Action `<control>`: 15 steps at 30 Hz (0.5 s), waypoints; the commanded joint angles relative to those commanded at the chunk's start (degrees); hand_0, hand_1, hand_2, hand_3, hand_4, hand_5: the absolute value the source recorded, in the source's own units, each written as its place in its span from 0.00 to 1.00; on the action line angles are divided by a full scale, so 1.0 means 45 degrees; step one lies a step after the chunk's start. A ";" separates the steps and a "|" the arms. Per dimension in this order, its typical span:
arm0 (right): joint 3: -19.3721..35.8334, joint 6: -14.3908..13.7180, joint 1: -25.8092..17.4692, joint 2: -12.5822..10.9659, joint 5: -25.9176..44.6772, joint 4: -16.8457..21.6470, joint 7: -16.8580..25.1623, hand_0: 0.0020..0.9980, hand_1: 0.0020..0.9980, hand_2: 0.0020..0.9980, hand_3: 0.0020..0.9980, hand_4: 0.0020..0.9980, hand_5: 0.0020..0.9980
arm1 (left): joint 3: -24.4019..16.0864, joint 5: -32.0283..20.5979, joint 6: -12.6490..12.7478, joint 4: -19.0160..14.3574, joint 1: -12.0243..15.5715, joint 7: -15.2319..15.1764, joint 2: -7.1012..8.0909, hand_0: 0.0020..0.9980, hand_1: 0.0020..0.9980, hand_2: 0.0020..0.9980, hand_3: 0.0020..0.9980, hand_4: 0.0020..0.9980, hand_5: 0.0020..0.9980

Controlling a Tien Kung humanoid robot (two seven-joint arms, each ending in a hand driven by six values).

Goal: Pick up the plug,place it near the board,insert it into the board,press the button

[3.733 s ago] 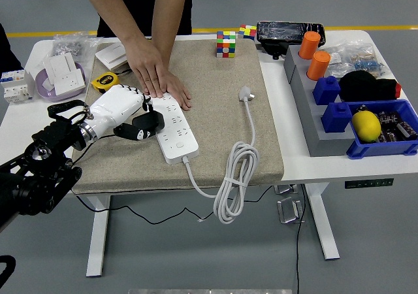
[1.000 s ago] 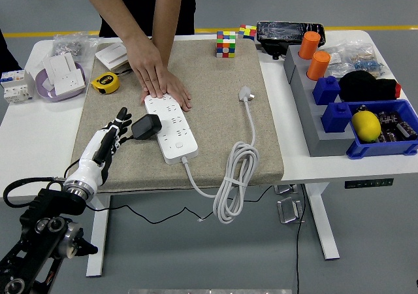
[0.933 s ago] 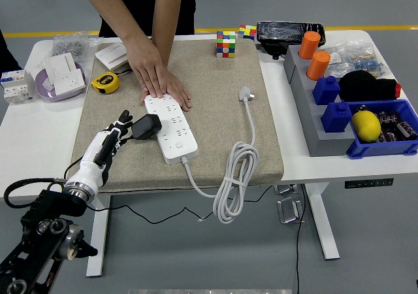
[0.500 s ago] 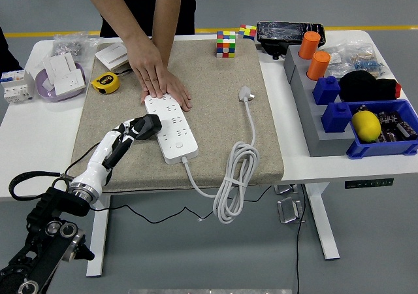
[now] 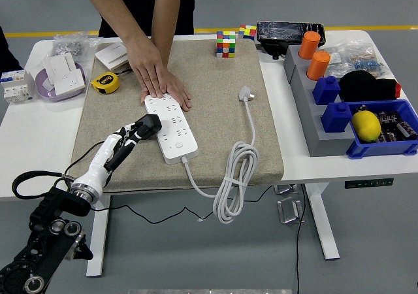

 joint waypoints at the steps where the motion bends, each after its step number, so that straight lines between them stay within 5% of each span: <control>1: 0.0005 0.0001 0.0003 0.0002 -0.0001 0.0000 0.0000 0.82 0.77 0.73 0.75 1.00 1.00 | 0.0010 0.0040 -0.0005 0.0074 -0.0058 -0.0024 0.0014 0.97 0.95 0.92 0.89 1.00 1.00; 15: 0.0014 0.0040 0.0047 0.0013 -0.0008 0.0009 -0.0030 0.82 0.77 0.73 0.75 1.00 1.00 | 0.0318 0.0655 -0.0081 0.0883 -0.0819 -0.0309 0.0225 0.98 0.95 0.92 0.89 1.00 1.00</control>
